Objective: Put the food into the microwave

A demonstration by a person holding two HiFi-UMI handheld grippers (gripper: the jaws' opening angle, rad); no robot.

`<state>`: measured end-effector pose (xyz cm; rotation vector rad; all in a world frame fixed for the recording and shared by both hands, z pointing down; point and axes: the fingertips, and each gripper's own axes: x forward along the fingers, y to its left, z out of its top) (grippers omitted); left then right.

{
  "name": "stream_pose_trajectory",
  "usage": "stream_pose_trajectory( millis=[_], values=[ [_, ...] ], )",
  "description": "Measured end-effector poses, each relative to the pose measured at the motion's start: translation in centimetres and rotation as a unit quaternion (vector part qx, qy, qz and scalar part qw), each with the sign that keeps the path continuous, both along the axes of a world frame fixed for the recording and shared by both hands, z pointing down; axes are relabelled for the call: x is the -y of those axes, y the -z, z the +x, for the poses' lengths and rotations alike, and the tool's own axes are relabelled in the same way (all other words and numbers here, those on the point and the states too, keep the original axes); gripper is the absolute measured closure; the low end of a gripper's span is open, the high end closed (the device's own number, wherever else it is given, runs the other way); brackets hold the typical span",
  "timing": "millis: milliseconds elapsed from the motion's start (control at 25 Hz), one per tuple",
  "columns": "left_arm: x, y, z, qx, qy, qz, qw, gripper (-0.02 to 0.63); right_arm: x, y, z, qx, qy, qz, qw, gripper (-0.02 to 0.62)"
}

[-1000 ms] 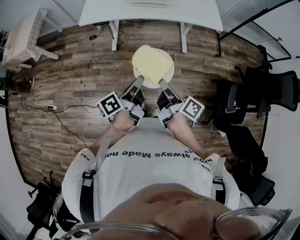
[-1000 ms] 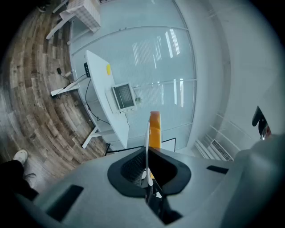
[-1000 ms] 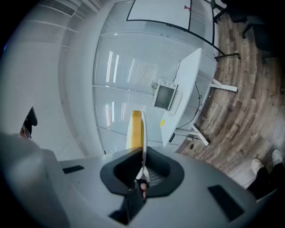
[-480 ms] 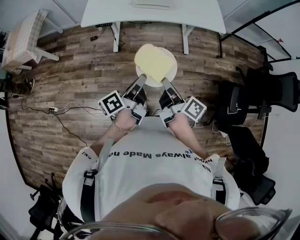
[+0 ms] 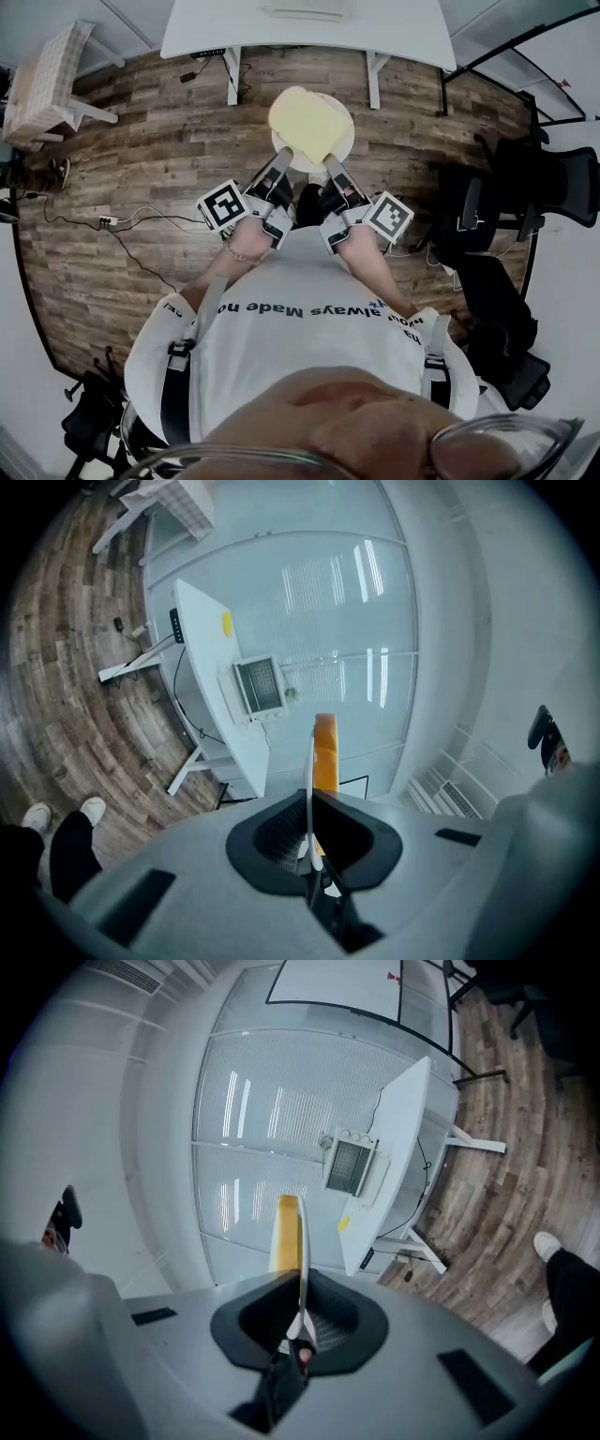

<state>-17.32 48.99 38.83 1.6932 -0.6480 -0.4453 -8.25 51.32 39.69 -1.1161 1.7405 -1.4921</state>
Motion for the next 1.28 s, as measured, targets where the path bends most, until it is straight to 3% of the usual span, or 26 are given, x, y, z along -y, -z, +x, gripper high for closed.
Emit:
stream_pose_trajectory(
  millis=[120,240,400,520,640,760,920,1040,1280],
  values=[
    [1.6,-0.3,0.6,0.004,0.000,0.000,1.0000,0.588,1.6,-0.3,0.6,0.003,-0.001,-0.004,1.000,0.570],
    [3.6,0.2,2.1,-0.027,0.003,-0.008,0.9996,0.588,3.6,-0.5,1.6,0.000,0.000,-0.002,1.000,0.569],
    [6.9,-0.5,3.8,-0.003,0.000,-0.006,1.0000,0.588,6.8,-0.6,3.7,-0.001,0.000,-0.002,1.000,0.571],
    [9.3,0.1,5.5,-0.022,0.001,-0.006,0.9997,0.588,9.3,-0.6,5.1,-0.005,0.003,0.001,1.000,0.570],
    [12.1,-0.1,6.4,-0.006,0.002,0.002,1.0000,0.588,12.1,-0.5,6.3,-0.007,0.007,0.003,1.000,0.571],
    [14.9,0.4,8.0,-0.026,0.007,-0.004,0.9996,0.588,14.9,-0.5,7.6,-0.006,0.011,-0.001,1.000,0.571],
    [18.3,-0.1,9.4,-0.007,0.009,-0.006,0.9999,0.588,18.4,-0.5,9.2,-0.002,0.015,-0.006,1.000,0.570],
    [20.3,0.7,11.1,-0.031,0.011,-0.009,0.9994,0.588,20.5,-0.3,10.5,-0.001,0.018,-0.006,1.000,0.571],
    [24.1,0.2,14.7,-0.011,0.013,-0.003,0.9999,0.588,24.2,-0.5,14.5,-0.004,0.022,-0.010,1.000,0.571]
  ],
)
